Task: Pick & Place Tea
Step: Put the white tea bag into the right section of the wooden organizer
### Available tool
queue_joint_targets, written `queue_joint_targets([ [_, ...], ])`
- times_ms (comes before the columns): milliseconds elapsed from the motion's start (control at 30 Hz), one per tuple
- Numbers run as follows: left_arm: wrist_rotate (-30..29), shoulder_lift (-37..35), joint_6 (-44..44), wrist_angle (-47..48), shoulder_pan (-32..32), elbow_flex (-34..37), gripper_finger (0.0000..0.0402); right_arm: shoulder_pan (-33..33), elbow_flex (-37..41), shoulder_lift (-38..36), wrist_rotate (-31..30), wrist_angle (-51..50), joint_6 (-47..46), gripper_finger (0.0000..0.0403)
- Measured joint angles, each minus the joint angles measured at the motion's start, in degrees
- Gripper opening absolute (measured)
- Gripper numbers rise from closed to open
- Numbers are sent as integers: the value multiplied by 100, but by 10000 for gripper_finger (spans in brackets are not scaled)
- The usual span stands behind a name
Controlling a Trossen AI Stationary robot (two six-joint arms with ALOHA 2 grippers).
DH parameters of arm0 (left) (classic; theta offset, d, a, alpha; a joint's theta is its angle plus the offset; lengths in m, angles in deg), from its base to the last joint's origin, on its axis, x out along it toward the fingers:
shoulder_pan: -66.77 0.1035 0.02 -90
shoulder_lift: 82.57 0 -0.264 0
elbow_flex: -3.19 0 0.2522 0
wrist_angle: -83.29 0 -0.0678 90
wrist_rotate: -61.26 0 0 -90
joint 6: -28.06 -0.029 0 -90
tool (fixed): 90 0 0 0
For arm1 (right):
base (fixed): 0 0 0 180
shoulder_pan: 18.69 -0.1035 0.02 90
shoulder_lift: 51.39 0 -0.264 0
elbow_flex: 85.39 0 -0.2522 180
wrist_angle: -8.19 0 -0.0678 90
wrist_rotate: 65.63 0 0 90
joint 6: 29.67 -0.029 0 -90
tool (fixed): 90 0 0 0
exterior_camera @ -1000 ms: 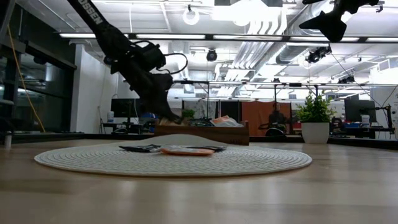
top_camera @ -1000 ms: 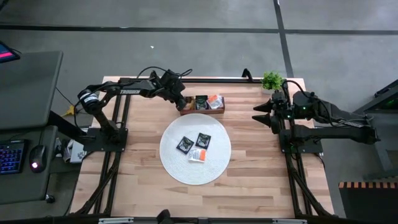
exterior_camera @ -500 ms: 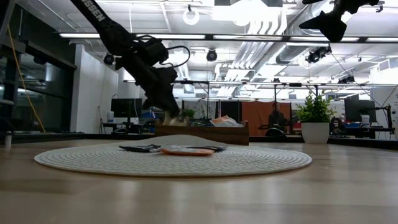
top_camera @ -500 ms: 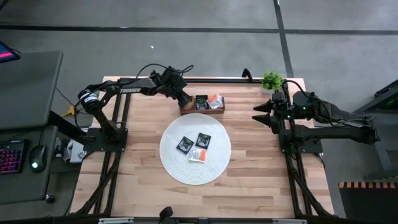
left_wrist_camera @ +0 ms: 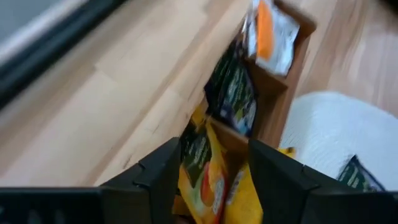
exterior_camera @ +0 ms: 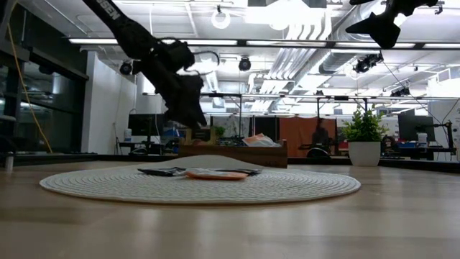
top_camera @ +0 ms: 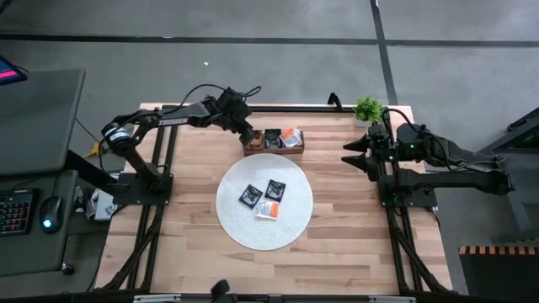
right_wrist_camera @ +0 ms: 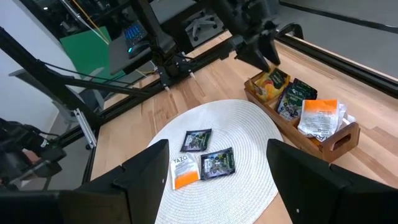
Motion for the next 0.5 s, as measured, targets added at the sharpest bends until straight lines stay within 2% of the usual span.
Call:
queue_joint_targets([
  [300, -680, -714, -40, -26, 2, -2, 186, 0, 0, 0, 4, -1, 40, 266],
  [500, -577, -1330, 508, 426, -130, -9, 186, 0, 0, 16, 141, -3, 37, 266],
])
